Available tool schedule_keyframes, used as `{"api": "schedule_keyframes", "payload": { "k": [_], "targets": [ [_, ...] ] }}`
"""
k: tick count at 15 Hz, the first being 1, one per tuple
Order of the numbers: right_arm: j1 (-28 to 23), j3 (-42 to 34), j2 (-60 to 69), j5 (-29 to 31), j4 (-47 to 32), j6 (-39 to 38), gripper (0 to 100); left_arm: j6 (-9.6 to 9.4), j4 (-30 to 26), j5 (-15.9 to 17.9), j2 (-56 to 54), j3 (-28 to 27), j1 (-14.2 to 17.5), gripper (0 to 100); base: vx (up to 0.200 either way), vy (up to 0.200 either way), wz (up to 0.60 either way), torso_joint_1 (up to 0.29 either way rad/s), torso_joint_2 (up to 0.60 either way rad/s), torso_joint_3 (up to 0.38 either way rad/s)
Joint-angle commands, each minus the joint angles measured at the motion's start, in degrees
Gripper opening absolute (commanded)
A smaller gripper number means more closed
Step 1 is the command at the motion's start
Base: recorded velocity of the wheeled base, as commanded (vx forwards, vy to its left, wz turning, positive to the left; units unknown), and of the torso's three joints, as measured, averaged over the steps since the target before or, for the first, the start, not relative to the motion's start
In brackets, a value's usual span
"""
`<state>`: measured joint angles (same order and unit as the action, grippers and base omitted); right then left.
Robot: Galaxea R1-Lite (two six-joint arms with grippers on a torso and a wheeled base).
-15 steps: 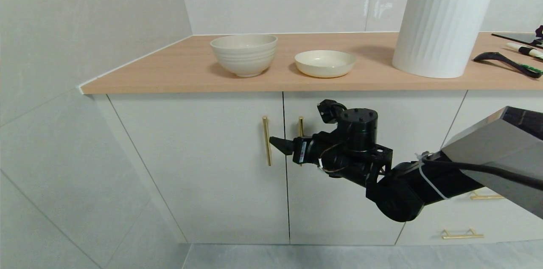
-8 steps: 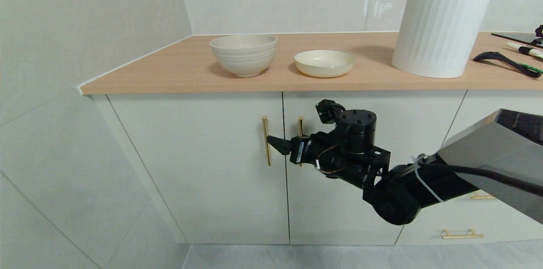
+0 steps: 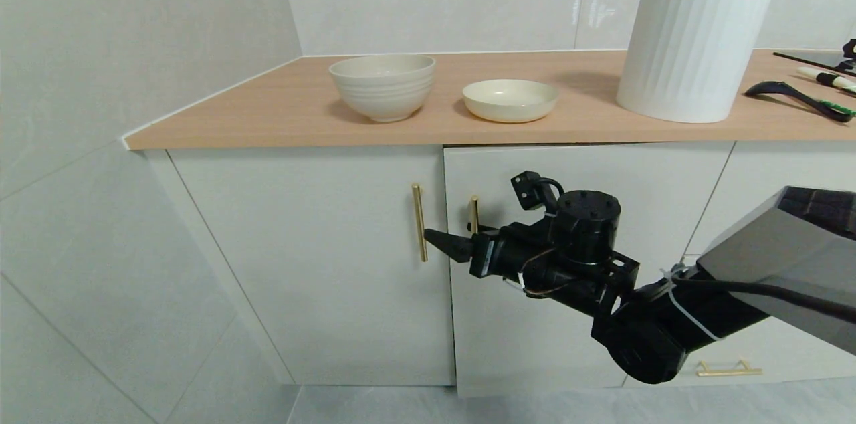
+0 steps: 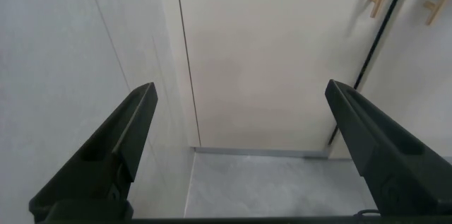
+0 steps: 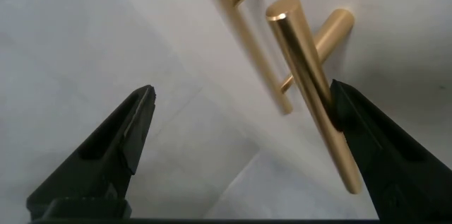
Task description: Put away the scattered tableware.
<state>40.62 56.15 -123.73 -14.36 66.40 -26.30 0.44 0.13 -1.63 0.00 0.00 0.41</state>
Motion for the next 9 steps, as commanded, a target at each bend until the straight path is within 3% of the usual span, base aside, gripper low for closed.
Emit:
{"api": "schedule_keyframes", "payload": {
  "k": [1,9],
  "targets": [
    [0.1,-1.4,0.2,-1.5,0.6,-0.2,100,0.0,0.0,0.0,0.0,0.0,0.0,100,0.0,0.0,0.0,0.0,0.0,0.0],
    [0.2,-9.7,2.7,-7.5,10.2,-4.6,100,-0.09,0.0,0.0,0.0,0.0,0.0,100,0.0,0.0,0.0,0.0,0.0,0.0]
  ]
}}
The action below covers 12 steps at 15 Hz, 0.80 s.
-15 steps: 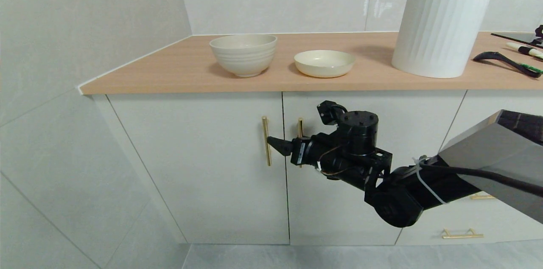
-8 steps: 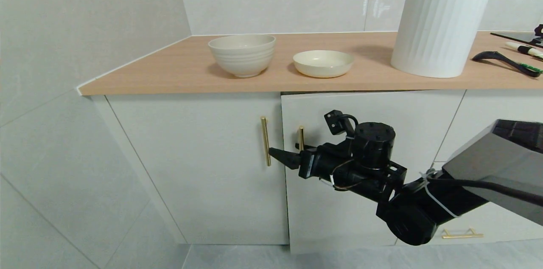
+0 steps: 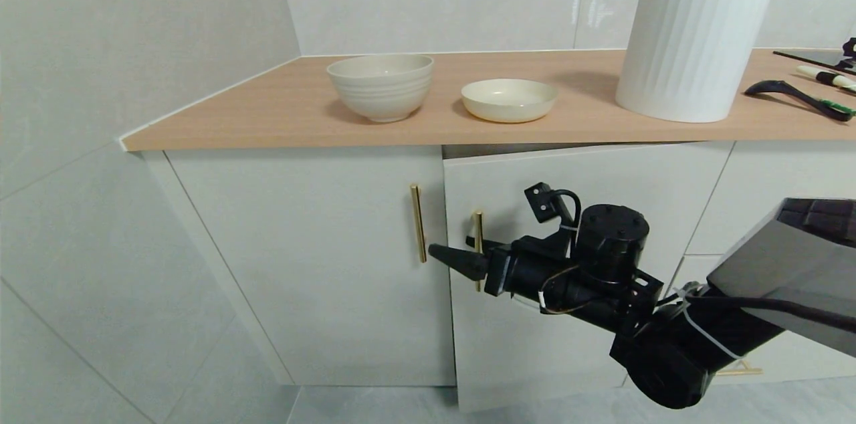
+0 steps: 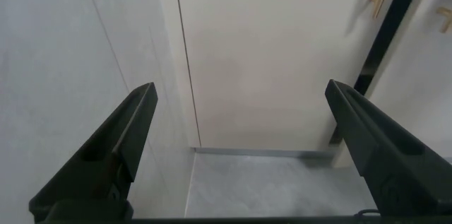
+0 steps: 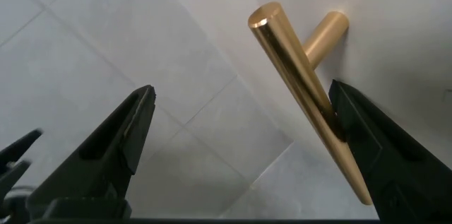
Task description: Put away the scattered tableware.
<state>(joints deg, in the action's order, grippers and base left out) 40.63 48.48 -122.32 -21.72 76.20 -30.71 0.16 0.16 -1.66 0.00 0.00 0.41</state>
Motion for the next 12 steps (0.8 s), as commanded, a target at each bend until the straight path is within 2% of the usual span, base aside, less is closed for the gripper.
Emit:
{"api": "schedule_keyframes", "payload": {
  "k": [1,3,5,6,7,9,10,12],
  "targets": [
    [0.2,-3.5,1.4,-0.2,2.5,-0.1,100,-0.42,0.0,0.0,0.0,0.0,0.0,100,0.0,0.0,0.0,0.0,0.0,0.0],
    [1.3,-6.3,1.4,-0.2,6.3,-0.1,100,-3.23,0.1,0.4,0.0,-0.2,0.0,100,0.0,0.0,0.0,0.0,0.0,0.0],
    [2.4,-7.4,1.7,-0.2,7.7,-0.1,100,-3.5,-0.5,3.7,2.7,-5.3,0.0,100,0.0,0.0,0.0,0.0,0.0,0.0],
    [3.4,-8.8,2.7,-0.2,8.3,-0.1,100,-3.23,-1.7,6.1,8.2,-11.2,0.0,100,0.0,0.0,0.0,0.0,0.0,0.0],
    [4.4,-10.0,4.1,-0.2,8.3,-0.1,100,-3.5,-1.9,6.9,14.4,-15.6,0.0,100,0.0,0.0,0.0,0.0,0.0,0.0],
    [5.2,-11.9,5.7,-0.2,8.3,-0.1,100,-5.7,-1.7,10.4,25.6,-21.2,0.0,100,0.0,0.0,0.0,0.0,0.0,0.0],
    [5.6,-13.5,6.9,-0.2,8.3,-0.1,100,-5.96,-1.2,11.8,33.0,-25.2,0.0,100,0.0,0.0,0.0,0.0,0.0,0.0],
    [6.3,-15.2,7.9,-0.2,8.3,0.0,100,-6.14,0.5,11.9,41.5,-28.7,-0.6,100,0.0,0.0,0.0,0.0,0.0,0.0]
  ]
}}
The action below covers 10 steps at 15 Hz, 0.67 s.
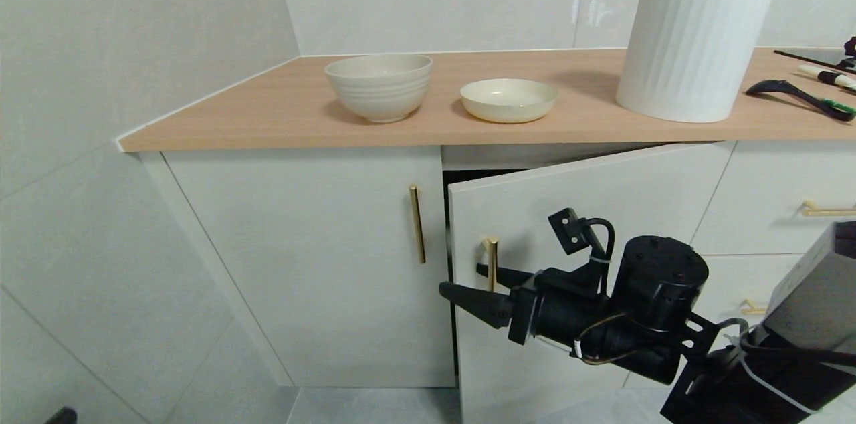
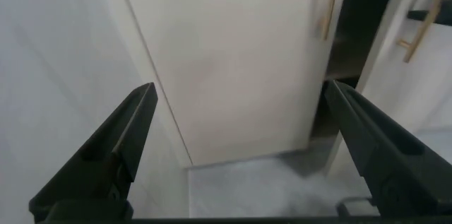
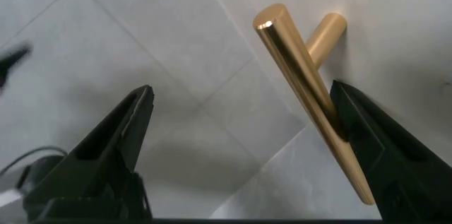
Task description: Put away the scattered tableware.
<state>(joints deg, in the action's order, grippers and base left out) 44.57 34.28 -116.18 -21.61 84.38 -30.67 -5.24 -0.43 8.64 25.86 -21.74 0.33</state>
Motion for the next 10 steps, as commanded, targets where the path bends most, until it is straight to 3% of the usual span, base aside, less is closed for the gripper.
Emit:
{"api": "schedule_keyframes", "payload": {
  "k": [1,4,5,6,7,8,10],
  "targets": [
    [3.2,-2.7,2.6,-0.3,0.9,0.0,100,-0.73,2.8,1.6,22.4,-8.9,-5.4,100,0.0,0.0,0.0,0.0,0.0,0.0],
    [4.5,-5.0,2.8,-0.3,2.1,-0.1,100,-0.56,4.8,1.6,34.0,-9.6,-17.6,100,0.0,0.0,0.0,0.0,0.0,0.0],
    [4.5,-5.0,2.8,-0.3,2.1,-0.1,100,-0.56,4.8,1.6,34.0,-9.6,-17.6,100,0.0,0.0,0.0,0.0,0.0,0.0],
    [4.6,-7.4,3.1,-0.3,3.6,-0.1,100,-0.3,10.5,1.6,40.9,-9.6,-21.4,100,0.0,0.0,0.0,0.0,0.0,0.0],
    [4.5,-7.6,3.1,-0.3,4.2,-0.1,100,-0.21,13.0,1.6,43.8,-9.5,-22.0,100,0.0,0.0,0.0,0.0,0.0,0.0],
    [4.6,-7.7,3.1,-0.3,4.5,-0.1,100,-0.21,16.3,1.6,47.4,-9.3,-22.7,0,0.0,0.0,0.0,0.0,0.0,0.0],
    [5.4,-8.4,3.1,-0.3,4.5,-0.1,100,-0.12,23.5,1.6,53.1,-9.2,-24.0,0,0.0,0.0,0.0,0.0,0.0,0.0]
  ]
}}
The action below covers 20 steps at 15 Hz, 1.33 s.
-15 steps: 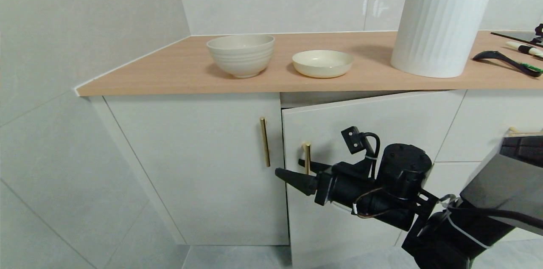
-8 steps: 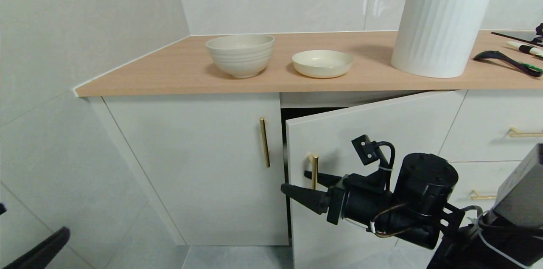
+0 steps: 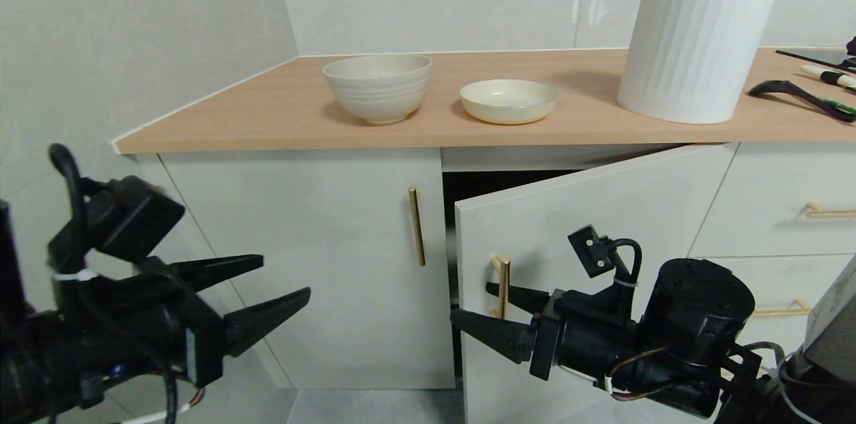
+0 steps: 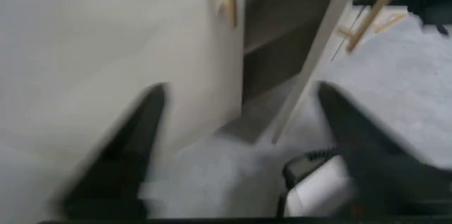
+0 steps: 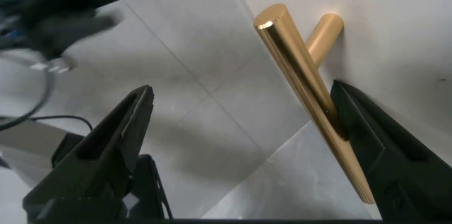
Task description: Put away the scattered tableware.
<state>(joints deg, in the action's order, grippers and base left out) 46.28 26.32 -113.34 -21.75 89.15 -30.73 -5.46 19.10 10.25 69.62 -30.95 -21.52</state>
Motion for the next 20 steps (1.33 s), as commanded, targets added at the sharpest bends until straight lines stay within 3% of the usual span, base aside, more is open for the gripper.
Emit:
{"api": "schedule_keyframes", "payload": {
  "k": [1,2,4,5,13,20],
  "targets": [
    [3.6,-0.7,0.2,-0.1,-0.2,0.1,100,0.28,8.2,0.0,12.0,0.4,-2.9,0,0.0,0.0,0.0,0.0,0.0,0.0],
    [3.6,-0.8,0.2,-0.1,-0.2,0.1,100,2.03,11.2,0.0,14.4,0.5,-4.1,0,0.0,0.0,0.0,0.0,0.0,0.0],
    [3.6,-1.0,0.4,-0.1,-0.2,0.1,100,8.45,15.7,-0.1,19.3,-0.8,-7.5,0,0.0,0.0,0.0,0.0,0.0,0.0],
    [3.7,-1.4,0.6,-0.1,-0.2,0.2,100,10.38,16.7,-0.1,21.6,-1.9,-8.5,0,0.0,0.0,0.0,0.0,0.0,0.0],
    [4.3,-2.4,1.5,-0.1,-0.2,0.3,100,10.56,19.4,0.0,37.6,-14.0,-12.8,0,0.0,0.0,0.0,0.0,0.0,0.0],
    [5.3,-2.7,1.3,-0.1,-0.2,0.3,100,10.73,20.6,-0.1,42.4,-18.8,-15.1,0,0.0,0.0,0.0,0.0,0.0,0.0]
  ]
}}
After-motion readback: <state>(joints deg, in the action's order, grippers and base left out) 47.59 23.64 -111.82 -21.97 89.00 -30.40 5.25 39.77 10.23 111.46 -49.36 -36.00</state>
